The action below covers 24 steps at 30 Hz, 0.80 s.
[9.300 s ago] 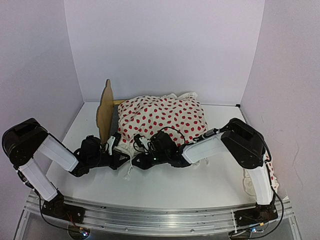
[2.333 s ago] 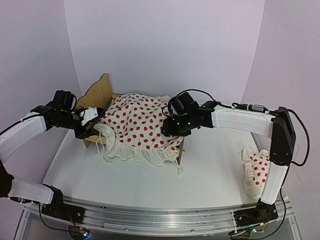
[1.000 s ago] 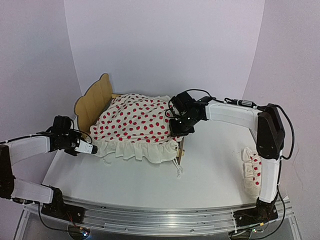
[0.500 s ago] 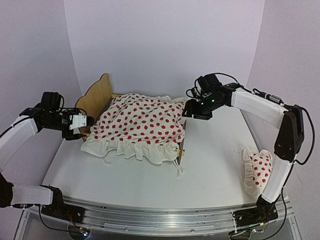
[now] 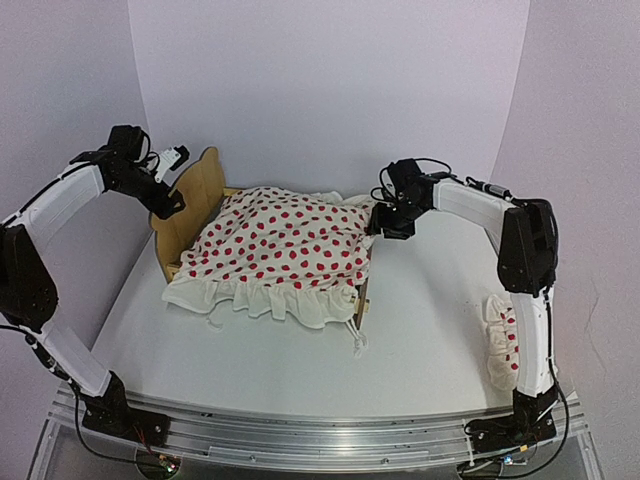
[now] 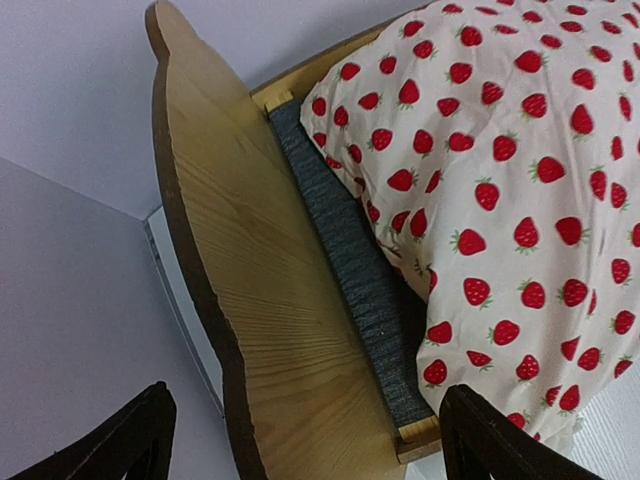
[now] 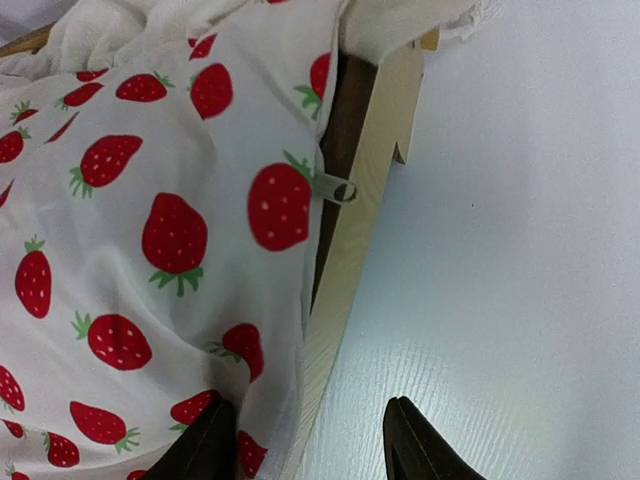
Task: Set up the pet bed
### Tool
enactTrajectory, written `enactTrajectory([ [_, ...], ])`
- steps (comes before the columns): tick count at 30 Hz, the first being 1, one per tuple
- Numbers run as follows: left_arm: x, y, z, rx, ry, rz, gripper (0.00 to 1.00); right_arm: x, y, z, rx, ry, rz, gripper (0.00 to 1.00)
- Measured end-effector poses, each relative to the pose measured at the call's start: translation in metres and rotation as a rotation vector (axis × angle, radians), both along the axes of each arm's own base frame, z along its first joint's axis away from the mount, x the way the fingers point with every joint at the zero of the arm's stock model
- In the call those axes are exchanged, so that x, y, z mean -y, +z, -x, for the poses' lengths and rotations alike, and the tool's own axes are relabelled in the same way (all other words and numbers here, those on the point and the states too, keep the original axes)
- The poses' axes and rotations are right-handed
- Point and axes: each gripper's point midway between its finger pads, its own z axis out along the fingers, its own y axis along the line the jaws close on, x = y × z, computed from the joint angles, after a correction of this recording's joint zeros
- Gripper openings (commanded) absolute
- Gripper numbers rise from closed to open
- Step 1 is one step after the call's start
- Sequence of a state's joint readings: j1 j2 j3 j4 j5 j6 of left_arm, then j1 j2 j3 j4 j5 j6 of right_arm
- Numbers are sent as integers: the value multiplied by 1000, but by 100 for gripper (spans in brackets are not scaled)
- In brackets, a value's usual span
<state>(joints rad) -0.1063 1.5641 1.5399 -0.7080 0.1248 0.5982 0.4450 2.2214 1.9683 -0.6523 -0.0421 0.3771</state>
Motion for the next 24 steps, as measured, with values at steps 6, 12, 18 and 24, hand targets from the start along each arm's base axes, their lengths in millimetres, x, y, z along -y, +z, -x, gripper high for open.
enactTrajectory([
  [6,-15,-30,-14,-65,93,-20,77,-3,-17,14,-35,27,-27,46],
  [12,-16,-34,-28,-57,99,-33,55,-4,-17,54,-58,60,-23,46],
  [18,4,-34,-41,-50,-13,5,52,-9,-16,117,-104,101,21,46],
  [24,23,-29,-78,6,-107,50,53,-33,-6,199,-151,213,63,47],
])
